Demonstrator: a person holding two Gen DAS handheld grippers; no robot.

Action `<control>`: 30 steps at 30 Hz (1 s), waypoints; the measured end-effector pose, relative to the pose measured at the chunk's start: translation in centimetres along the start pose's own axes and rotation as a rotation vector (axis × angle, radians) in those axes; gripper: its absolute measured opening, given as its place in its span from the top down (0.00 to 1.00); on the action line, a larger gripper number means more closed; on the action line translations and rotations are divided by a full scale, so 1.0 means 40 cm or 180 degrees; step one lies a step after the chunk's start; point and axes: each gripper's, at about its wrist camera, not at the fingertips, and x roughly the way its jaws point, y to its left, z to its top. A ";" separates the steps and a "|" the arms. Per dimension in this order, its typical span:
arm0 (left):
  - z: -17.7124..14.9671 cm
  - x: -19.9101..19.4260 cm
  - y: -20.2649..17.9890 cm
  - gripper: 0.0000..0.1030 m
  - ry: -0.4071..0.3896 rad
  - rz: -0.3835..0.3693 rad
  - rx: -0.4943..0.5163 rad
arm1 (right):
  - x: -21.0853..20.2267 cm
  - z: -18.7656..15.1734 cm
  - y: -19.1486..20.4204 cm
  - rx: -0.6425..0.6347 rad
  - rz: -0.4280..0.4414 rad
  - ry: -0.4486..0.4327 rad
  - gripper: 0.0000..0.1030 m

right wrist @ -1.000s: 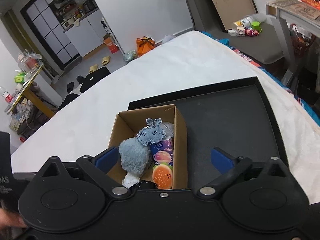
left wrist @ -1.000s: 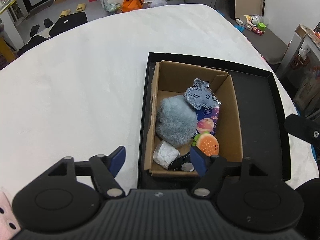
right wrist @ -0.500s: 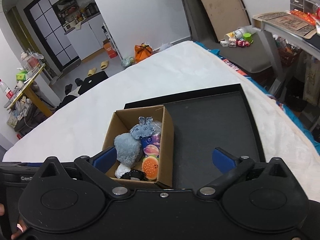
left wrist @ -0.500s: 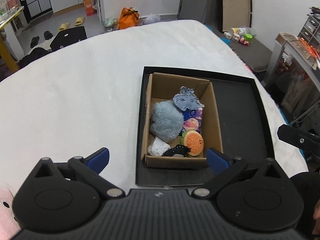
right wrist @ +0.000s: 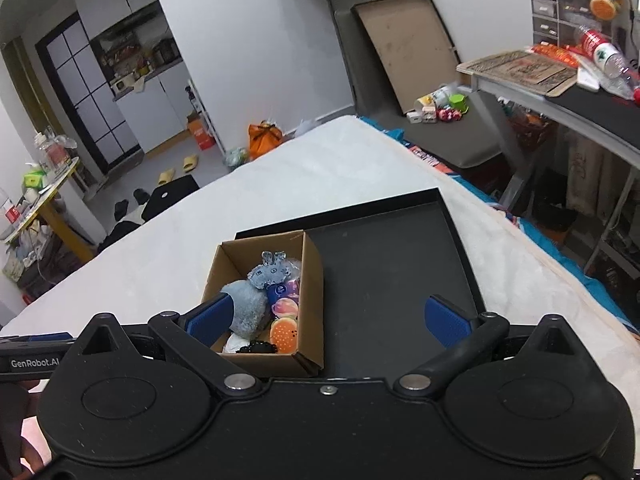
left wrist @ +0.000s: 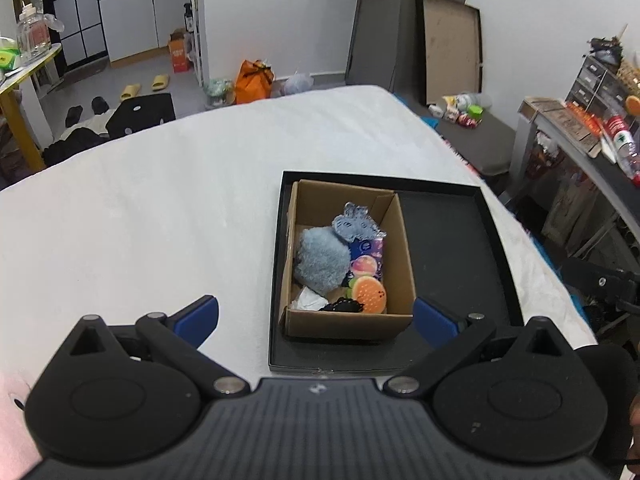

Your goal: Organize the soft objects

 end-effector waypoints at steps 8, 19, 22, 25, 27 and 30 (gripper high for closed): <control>-0.027 -0.080 -0.003 0.00 -0.0188 -0.0045 0.0019 | -0.059 -0.018 0.008 0.0063 -0.0049 0.0010 0.00; -0.061 -0.182 0.001 0.00 -0.0364 -0.0028 0.0044 | -0.132 -0.041 0.040 -0.0178 -0.0056 -0.0093 0.00; -0.073 -0.205 0.002 0.00 -0.0411 -0.0049 0.0044 | -0.154 -0.046 0.043 -0.0227 -0.0075 -0.0120 0.00; -0.087 -0.225 0.004 0.00 -0.0458 -0.0046 0.0030 | -0.177 -0.057 0.038 -0.0215 -0.0083 -0.0164 0.00; -0.100 -0.238 0.004 0.00 -0.0471 -0.0046 0.0028 | -0.188 -0.063 0.037 -0.0232 -0.0105 -0.0155 0.00; -0.117 -0.254 0.002 0.00 -0.0511 -0.0011 0.0036 | -0.204 -0.072 0.032 -0.0240 -0.0088 -0.0145 0.00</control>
